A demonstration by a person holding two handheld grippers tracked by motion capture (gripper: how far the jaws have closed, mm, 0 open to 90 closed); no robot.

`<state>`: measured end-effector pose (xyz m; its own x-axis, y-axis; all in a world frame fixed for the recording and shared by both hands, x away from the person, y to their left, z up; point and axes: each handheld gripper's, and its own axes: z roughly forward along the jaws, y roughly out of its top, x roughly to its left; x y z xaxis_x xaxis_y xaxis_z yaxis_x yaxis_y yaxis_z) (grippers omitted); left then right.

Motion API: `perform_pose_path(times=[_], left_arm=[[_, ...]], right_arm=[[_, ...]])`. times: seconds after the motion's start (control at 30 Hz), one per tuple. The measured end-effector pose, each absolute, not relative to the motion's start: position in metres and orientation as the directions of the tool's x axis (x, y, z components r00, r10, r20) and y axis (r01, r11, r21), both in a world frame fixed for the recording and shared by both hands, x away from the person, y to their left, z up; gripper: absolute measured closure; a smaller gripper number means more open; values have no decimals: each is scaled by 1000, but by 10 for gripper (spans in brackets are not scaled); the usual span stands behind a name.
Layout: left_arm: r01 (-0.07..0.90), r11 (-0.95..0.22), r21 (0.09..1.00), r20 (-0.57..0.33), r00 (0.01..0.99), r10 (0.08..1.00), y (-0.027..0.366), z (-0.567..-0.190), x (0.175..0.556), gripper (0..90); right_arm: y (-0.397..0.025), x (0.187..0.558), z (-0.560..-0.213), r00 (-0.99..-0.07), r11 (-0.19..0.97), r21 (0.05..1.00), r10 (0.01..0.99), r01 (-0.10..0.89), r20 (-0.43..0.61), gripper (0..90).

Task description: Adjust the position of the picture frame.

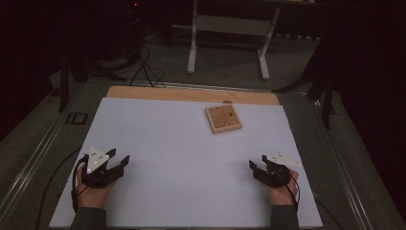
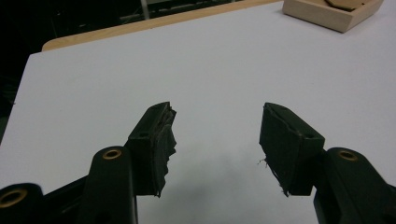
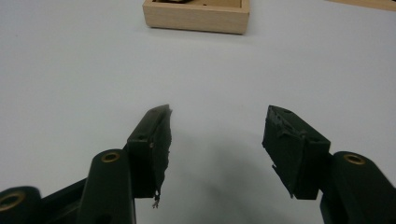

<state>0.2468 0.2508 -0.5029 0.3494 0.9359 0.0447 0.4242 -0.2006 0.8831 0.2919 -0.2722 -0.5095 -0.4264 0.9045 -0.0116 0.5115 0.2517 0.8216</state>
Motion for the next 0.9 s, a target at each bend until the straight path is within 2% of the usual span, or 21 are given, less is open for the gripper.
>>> perform_pose_path(times=[0.57,0.9], left_arm=[[426,-177,887,30,330,944,255,-503,249,444],[429,-173,886,30,321,947,255,-504,251,444]], right_arm=[[-265,298,-507,-432,254,828,902,500,-17,428],[-263,302,-492,-430,218,858,903,465,4,449]])
